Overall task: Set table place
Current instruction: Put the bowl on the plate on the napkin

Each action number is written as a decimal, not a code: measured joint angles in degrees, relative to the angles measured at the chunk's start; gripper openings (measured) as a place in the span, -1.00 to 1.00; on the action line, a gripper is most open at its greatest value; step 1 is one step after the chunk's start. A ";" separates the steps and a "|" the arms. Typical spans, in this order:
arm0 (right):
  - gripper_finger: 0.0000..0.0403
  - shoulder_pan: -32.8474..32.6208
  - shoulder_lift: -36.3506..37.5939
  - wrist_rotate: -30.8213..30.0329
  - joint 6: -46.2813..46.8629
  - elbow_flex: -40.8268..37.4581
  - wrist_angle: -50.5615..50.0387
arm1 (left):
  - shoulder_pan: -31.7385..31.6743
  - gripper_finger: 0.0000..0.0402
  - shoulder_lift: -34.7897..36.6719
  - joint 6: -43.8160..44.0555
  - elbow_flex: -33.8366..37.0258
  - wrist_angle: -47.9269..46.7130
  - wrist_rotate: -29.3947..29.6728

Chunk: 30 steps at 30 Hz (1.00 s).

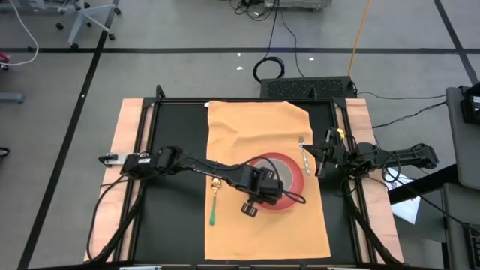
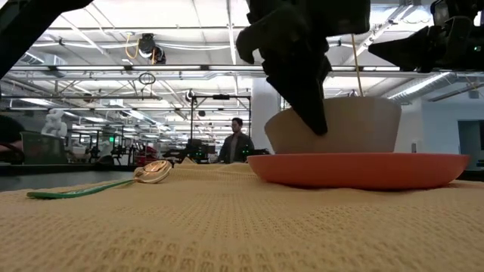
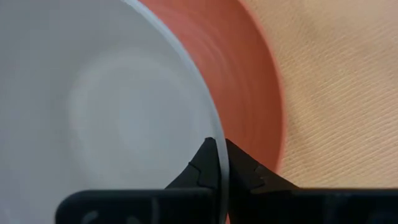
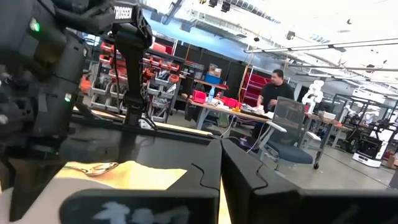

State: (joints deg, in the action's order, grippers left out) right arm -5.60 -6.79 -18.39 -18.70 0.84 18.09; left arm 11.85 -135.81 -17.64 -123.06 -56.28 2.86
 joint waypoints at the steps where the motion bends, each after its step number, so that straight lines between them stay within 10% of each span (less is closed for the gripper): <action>1: -1.00 0.01 0.00 0.00 0.00 0.00 0.00 | -0.10 -0.98 0.00 -0.32 0.58 0.27 0.21; 30: -1.00 0.01 0.00 0.00 0.00 0.00 -0.02 | -0.68 -0.79 -0.17 -0.51 3.19 2.84 -0.49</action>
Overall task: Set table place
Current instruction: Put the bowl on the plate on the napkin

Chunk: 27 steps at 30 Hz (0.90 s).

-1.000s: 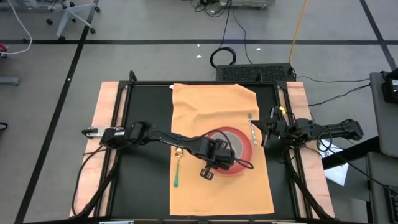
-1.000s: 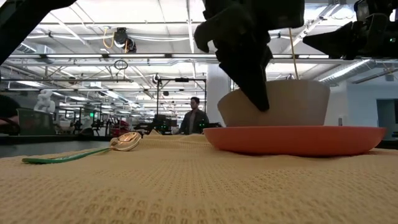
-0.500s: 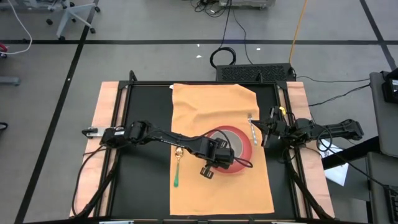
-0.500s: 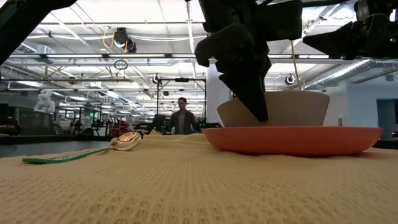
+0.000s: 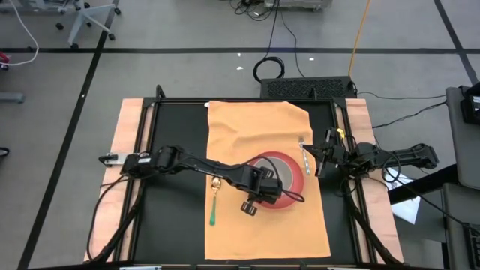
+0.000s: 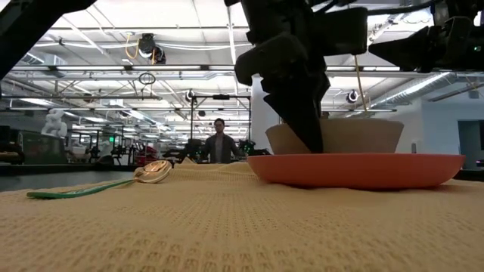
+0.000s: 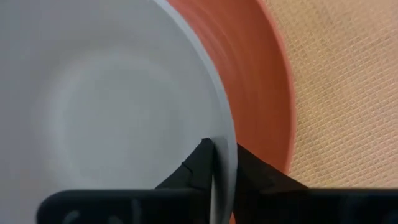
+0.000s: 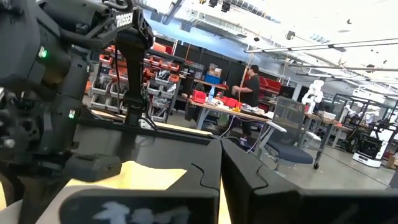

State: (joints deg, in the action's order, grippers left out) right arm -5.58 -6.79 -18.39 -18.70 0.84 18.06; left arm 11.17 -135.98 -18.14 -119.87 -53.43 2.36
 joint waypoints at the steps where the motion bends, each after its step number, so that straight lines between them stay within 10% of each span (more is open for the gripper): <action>1: -1.00 0.00 0.00 0.00 0.00 0.00 0.01 | -0.01 -0.75 -0.07 0.00 0.02 -0.01 0.01; 27: -1.00 -0.01 0.00 0.00 0.01 0.00 0.00 | 0.20 -0.57 0.06 -0.14 -0.02 2.60 0.74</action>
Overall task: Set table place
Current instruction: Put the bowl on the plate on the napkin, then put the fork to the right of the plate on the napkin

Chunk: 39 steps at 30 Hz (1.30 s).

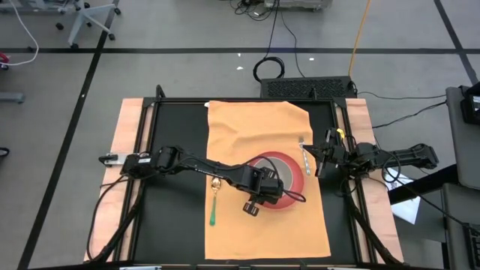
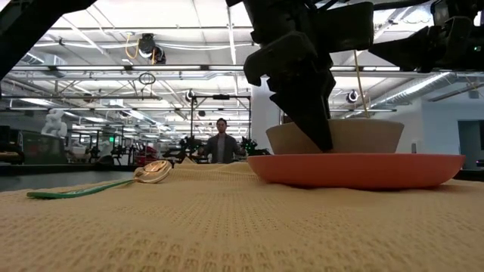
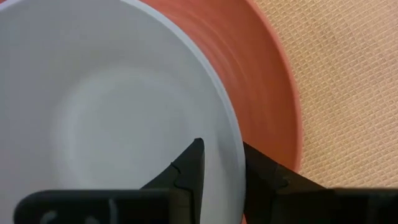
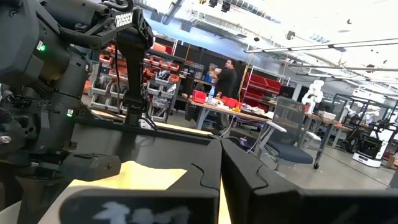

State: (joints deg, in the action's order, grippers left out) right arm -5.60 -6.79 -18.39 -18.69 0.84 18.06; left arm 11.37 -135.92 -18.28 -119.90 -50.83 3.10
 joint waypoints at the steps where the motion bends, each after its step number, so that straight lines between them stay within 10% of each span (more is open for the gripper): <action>1: -1.00 -0.01 0.00 0.00 -0.01 0.00 0.00 | 0.00 -0.57 0.00 -0.02 -0.01 -0.03 0.02; 29: -1.00 0.01 0.02 0.00 0.01 0.00 0.00 | -0.03 -0.56 0.24 1.55 -3.50 -5.64 0.47; 39: -1.00 0.00 0.02 0.00 0.65 -0.02 0.00 | 0.34 0.07 0.22 2.47 -3.48 -5.62 -0.79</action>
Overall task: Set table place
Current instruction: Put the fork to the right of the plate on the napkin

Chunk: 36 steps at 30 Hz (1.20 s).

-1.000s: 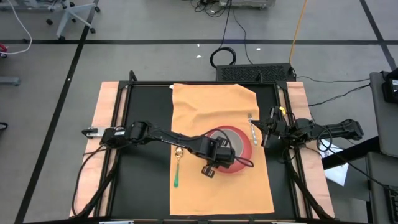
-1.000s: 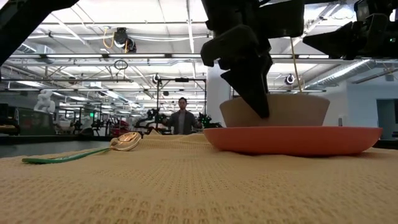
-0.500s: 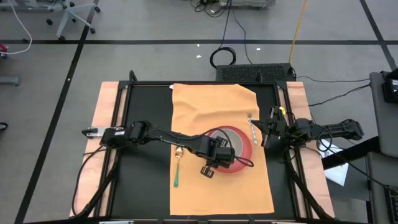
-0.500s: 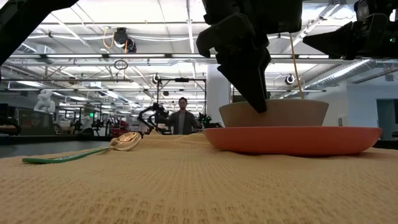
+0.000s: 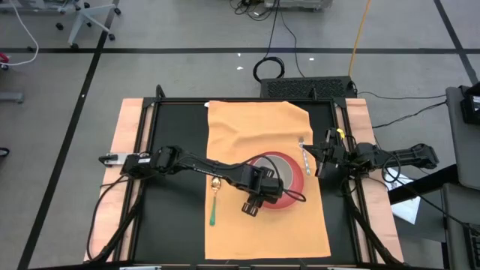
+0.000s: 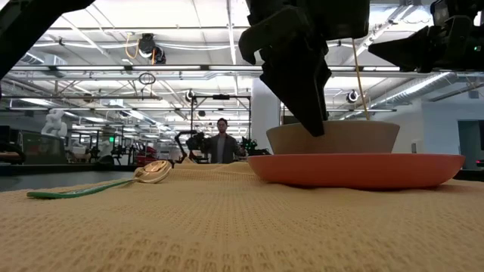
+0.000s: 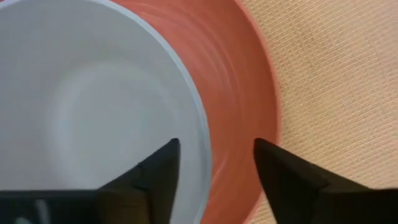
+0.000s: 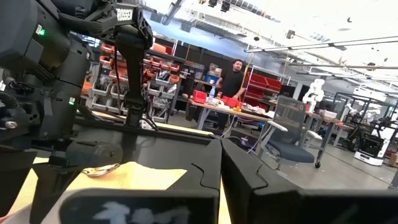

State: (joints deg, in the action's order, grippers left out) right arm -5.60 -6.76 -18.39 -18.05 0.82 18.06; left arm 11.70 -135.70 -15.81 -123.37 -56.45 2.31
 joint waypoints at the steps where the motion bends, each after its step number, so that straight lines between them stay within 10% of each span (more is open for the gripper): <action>1: -1.00 0.01 0.00 0.00 0.00 0.02 0.00 | 0.00 0.13 0.00 -0.06 0.00 0.02 0.39; 36: -1.00 0.02 -0.39 0.02 0.02 0.02 -0.33 | -0.33 0.18 3.67 -0.57 0.02 -3.65 5.22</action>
State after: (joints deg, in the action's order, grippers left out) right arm -5.58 -7.16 -18.37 -18.02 0.84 17.73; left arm 11.38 -132.03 -16.38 -123.35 -60.09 7.53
